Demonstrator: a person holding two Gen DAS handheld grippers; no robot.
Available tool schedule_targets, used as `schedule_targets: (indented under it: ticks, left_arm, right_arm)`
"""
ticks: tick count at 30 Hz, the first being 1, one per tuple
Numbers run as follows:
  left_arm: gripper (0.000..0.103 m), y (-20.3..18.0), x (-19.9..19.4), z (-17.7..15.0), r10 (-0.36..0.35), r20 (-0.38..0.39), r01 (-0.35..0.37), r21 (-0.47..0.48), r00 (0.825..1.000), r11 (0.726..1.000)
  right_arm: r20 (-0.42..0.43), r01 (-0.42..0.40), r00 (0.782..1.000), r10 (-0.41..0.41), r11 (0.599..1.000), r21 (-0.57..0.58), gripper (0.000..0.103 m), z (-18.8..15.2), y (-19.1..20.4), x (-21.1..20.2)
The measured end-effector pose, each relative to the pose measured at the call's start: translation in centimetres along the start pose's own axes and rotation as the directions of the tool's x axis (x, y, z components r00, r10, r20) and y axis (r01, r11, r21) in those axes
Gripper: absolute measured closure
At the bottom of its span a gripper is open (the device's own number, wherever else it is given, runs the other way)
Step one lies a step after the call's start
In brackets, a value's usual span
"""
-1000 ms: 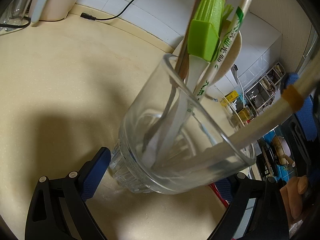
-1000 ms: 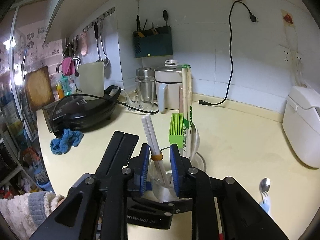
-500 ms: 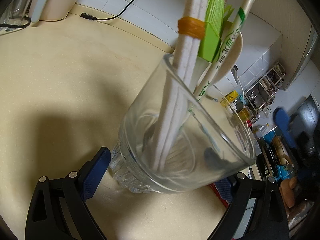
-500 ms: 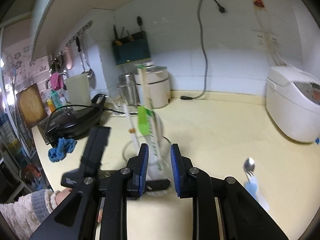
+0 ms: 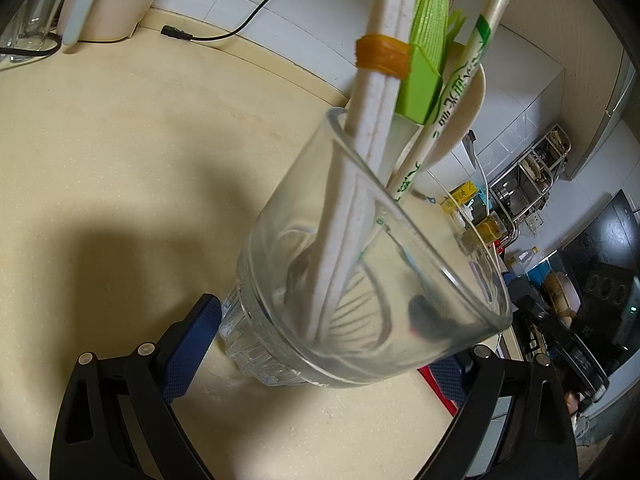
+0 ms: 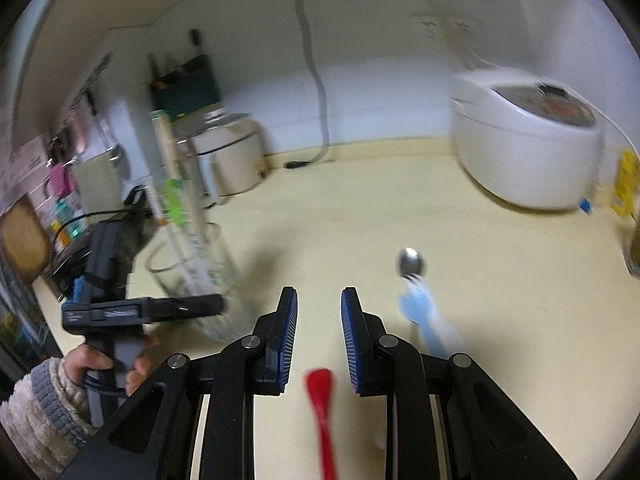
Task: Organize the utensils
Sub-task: 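Move the right tool back over the red spoon on the counter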
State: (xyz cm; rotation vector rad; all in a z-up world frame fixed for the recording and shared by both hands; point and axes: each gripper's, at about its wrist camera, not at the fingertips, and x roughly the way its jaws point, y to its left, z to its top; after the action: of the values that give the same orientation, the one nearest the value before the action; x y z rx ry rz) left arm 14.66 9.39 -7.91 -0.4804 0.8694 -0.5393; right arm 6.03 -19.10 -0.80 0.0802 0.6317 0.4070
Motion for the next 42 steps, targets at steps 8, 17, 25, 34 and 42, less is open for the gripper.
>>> schedule_targets:
  ticks: [8, 17, 25, 34, 42]
  left_arm:
    - [0.007, 0.0, 0.0, 0.0, 0.000, 0.000, 0.000, 0.000, 1.000, 1.000]
    - [0.007, 0.0, 0.0, 0.0, 0.000, 0.000, 0.000, 0.000, 1.000, 1.000]
    - [0.007, 0.0, 0.0, 0.0, 0.000, 0.000, 0.000, -0.001, 1.000, 1.000]
    - [0.007, 0.0, 0.0, 0.0, 0.000, 0.000, 0.000, -0.001, 1.000, 1.000]
    - [0.007, 0.0, 0.0, 0.0, 0.000, 0.000, 0.000, -0.001, 1.000, 1.000]
  right_arm:
    - [-0.012, 0.088, 0.996, -0.087, 0.992, 0.093, 0.080, -1.0, -4.7, -1.7]
    - [-0.054, 0.080, 0.996, -0.075, 0.992, 0.102, 0.080, -2.0, -5.6, -1.5]
    - [-0.151, -0.053, 0.987, 0.054, 0.999, 0.010, 0.080, -2.9, -2.6, 0.4]
    - [-0.231, -0.085, 0.971, 0.061, 0.992, -0.094, 0.080, -4.4, 0.5, 2.2]
    - [-0.301, -0.049, 0.954, 0.003, 0.988, -0.146, 0.080, -5.5, 1.3, 3.8]
